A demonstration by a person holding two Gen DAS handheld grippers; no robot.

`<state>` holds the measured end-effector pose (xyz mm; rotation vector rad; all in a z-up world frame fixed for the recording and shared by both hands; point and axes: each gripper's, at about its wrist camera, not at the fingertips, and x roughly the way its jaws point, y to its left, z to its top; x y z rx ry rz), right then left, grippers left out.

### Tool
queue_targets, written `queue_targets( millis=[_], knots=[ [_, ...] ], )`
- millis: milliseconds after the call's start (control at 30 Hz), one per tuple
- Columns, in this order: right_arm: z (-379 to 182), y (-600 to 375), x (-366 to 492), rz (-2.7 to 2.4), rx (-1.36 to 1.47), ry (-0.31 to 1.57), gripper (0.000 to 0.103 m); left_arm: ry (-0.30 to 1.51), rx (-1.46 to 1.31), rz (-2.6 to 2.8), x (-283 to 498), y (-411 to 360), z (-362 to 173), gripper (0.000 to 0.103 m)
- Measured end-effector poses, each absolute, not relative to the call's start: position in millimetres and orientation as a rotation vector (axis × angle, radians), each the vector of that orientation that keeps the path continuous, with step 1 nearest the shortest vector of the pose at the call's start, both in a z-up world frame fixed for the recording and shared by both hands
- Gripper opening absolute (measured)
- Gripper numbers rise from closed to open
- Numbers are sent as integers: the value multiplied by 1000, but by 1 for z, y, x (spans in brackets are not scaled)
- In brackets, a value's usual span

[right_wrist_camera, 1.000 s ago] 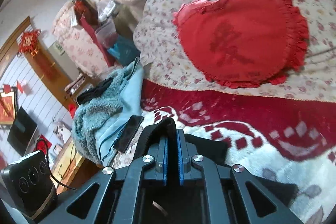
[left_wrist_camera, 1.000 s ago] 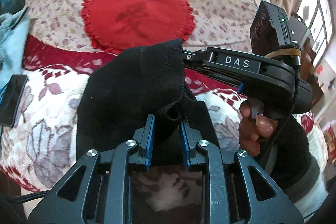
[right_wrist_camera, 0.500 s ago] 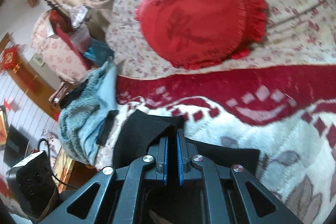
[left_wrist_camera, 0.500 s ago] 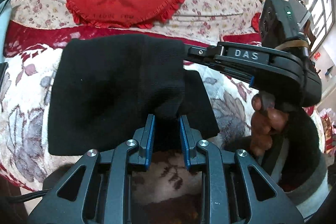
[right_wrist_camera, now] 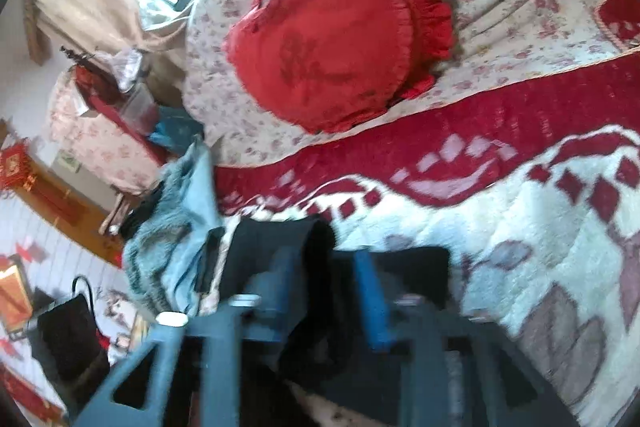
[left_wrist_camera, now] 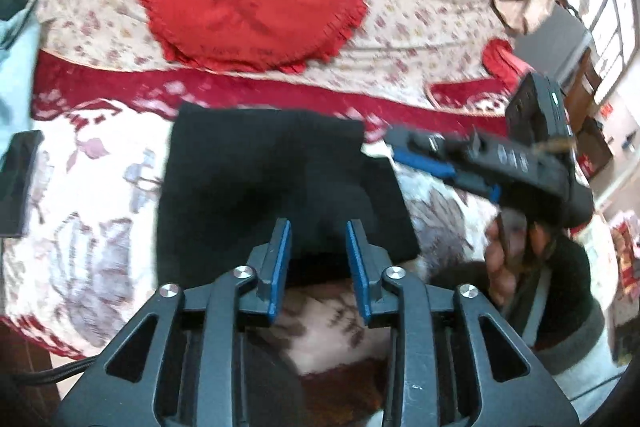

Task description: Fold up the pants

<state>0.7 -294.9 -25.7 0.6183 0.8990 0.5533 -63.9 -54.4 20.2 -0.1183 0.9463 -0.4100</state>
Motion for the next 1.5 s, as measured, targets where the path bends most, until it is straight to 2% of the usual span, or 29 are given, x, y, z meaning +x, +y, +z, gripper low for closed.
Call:
queue_targets(
  millis=[167, 267, 333, 400, 667, 733, 800, 1000, 1233, 1500],
  knots=[
    [-37, -277, 6, 560, 576, 955, 48, 959, -146, -304, -43, -29, 10, 32],
    [-44, -270, 12, 563, 568, 977, 49, 959, -124, -232, -34, -19, 1, 36],
    [-49, -266, 17, 557, 553, 996, 49, 970, -140, -218, -28, -14, -6, 40],
    [-52, -261, 20, 557, 542, 1007, 51, 988, -159, -216, -21, -11, -15, 50],
    [-59, -248, 28, 554, 494, 1013, 55, 1011, -184, -200, -5, -13, -32, 62],
    [-57, -246, 27, 557, 485, 1007, 51, 1011, -191, -197, -5, -13, -33, 63],
    [-56, -240, 25, 575, 464, 1005, 33, 1012, -188, -191, -6, -13, -33, 63],
    [-44, -229, 11, 580, 400, 959, 10, 1013, -189, -181, -12, -11, -28, 63],
    [-9, -243, -6, 586, 373, 874, 6, 985, -173, -210, -21, -18, -11, 63],
    [-1, -279, -28, 518, 348, 891, 6, 981, -144, -272, -29, -39, -3, 63]
  ],
)
